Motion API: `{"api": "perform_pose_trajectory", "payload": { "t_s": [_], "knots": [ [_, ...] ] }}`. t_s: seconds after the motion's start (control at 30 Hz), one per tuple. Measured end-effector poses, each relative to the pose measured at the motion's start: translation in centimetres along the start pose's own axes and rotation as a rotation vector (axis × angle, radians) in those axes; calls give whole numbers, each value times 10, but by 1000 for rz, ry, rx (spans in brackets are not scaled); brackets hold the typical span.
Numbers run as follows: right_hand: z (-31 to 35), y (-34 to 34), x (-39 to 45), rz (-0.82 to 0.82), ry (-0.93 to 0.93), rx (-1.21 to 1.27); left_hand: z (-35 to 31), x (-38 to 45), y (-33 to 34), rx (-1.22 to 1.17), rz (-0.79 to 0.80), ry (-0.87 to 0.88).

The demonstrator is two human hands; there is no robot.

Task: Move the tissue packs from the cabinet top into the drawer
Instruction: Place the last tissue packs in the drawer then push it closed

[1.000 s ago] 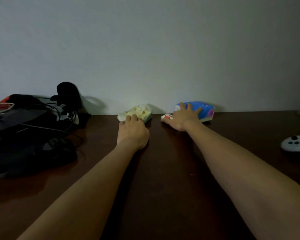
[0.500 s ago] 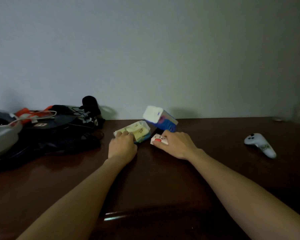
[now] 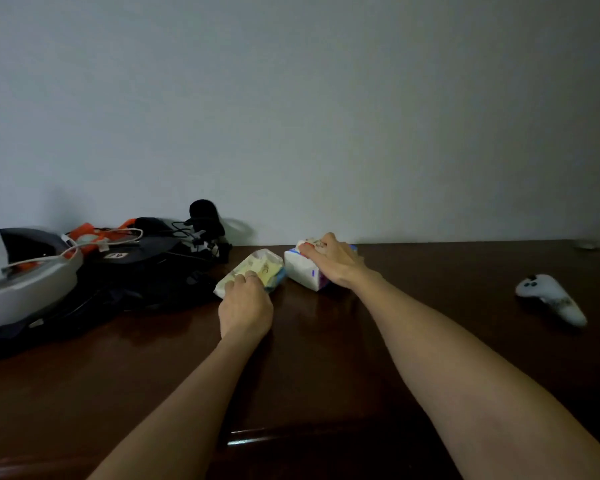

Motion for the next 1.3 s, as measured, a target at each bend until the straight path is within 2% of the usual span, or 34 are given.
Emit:
{"api": "perform_pose_trajectory", "payload": {
  "t_s": [0.2, 0.33, 0.43, 0.5, 0.6, 0.7, 0.77, 0.83, 0.93, 0.97, 1.0, 1.13, 1.3],
  "knots": [
    [-8, -2, -24, -124, -201, -192, 13, 8, 2, -159, -6, -56],
    [-25, -22, -71, -142, -289, -347, 11, -6, -8, -247, 30, -86],
    [-49, -34, -106, -75, -327, -366, 0, -34, -24, -211, 55, 1],
    [-70, -37, -125, -98, -312, -259, -11, -54, -33, -127, 91, 101],
    [-85, -45, -140, -312, -251, -28, -24, -70, -41, -28, 155, 172],
    [-83, -56, -141, -636, -281, 68, -31, -68, -39, -11, 194, 177],
    [-71, -66, -136, -734, -296, 106, -32, -62, -35, -26, 210, 172],
    [-61, -68, -120, -635, -296, 115, -31, -59, -28, -19, 208, 176],
    [-58, -53, -99, -154, -82, 47, -27, -59, -19, 32, 182, 206],
    [-59, -46, -99, -57, -15, -12, -26, -59, -17, 42, 176, 214],
    [-59, -41, -101, -45, -1, -64, -26, -60, -17, 46, 171, 214],
    [-49, -39, -135, -168, -122, -91, -28, -72, -27, 11, 152, 140],
    [-46, -41, -209, -331, -156, 38, -44, -133, -69, -496, 201, 38]
  ]
}}
Point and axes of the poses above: each hand's wrist, its own x-axis towards the middle knuckle, its own y-axis out of the palm, z = x × y, the point moved 3 cm from there along x, towards the middle knuckle, and after that the axes turned 10 degrees about y, right-handed, at the moved point
